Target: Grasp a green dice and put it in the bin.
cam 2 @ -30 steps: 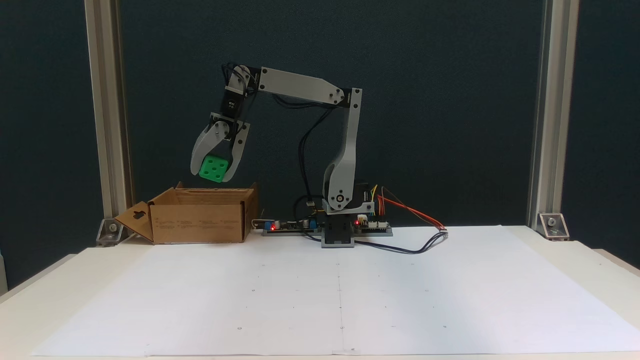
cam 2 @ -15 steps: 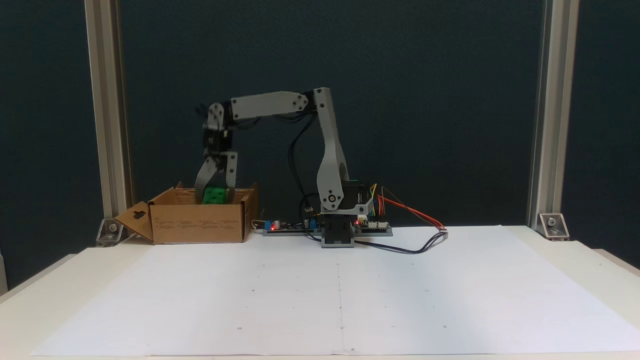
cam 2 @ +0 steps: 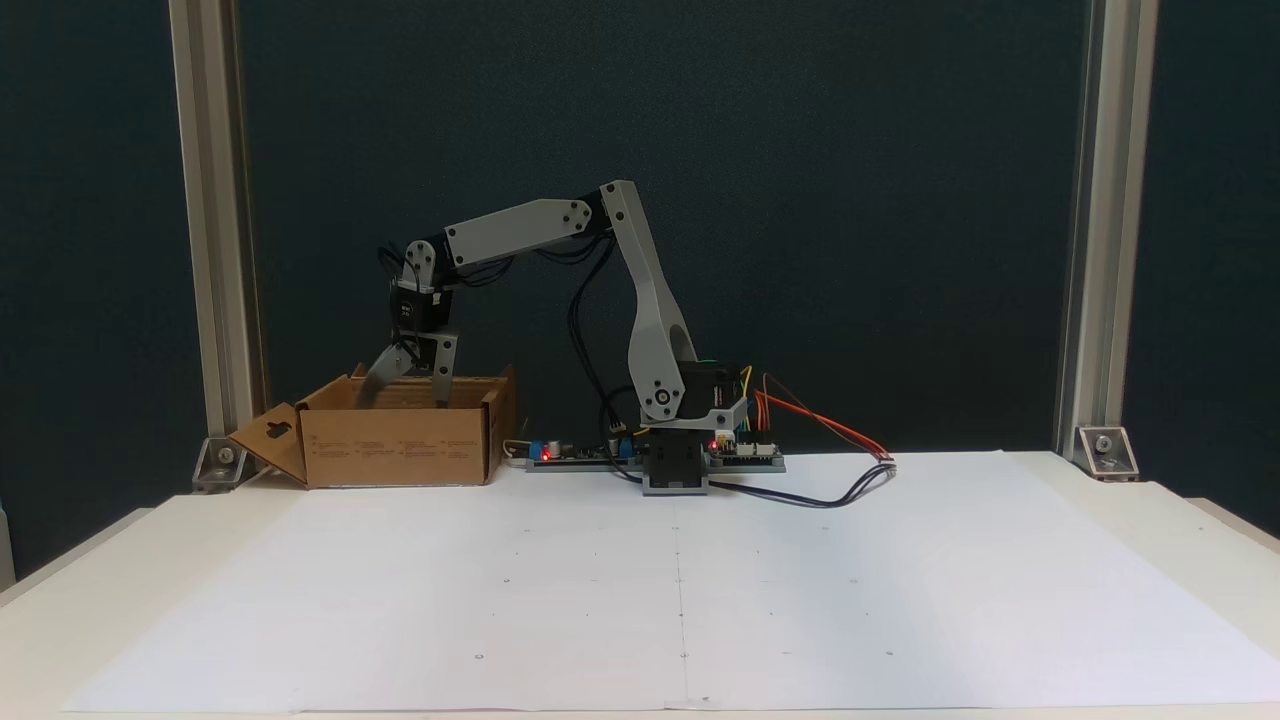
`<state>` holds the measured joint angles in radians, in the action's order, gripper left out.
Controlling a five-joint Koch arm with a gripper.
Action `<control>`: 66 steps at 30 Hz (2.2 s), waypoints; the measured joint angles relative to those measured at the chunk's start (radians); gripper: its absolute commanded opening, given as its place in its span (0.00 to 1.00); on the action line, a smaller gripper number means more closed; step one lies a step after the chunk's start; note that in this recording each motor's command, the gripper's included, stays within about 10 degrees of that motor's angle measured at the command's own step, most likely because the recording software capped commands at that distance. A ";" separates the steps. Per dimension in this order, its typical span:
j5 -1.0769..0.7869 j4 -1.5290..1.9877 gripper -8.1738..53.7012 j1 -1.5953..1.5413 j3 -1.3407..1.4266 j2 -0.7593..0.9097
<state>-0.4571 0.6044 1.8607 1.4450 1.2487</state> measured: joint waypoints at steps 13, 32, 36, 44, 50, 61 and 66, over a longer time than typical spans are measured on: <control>0.126 0.002 0.83 -0.227 0.000 0.272; 0.403 0.003 0.86 -1.229 0.000 0.425; 0.405 0.002 0.86 -1.394 0.008 0.457; 0.405 -0.124 0.86 -1.671 0.242 0.565; 0.405 -0.393 0.86 -1.755 0.480 0.719; 0.405 -0.836 0.86 -1.888 0.825 1.000; 0.405 -0.931 0.87 -1.890 0.962 1.011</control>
<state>-0.0522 -0.3267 -0.0291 2.4068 2.2596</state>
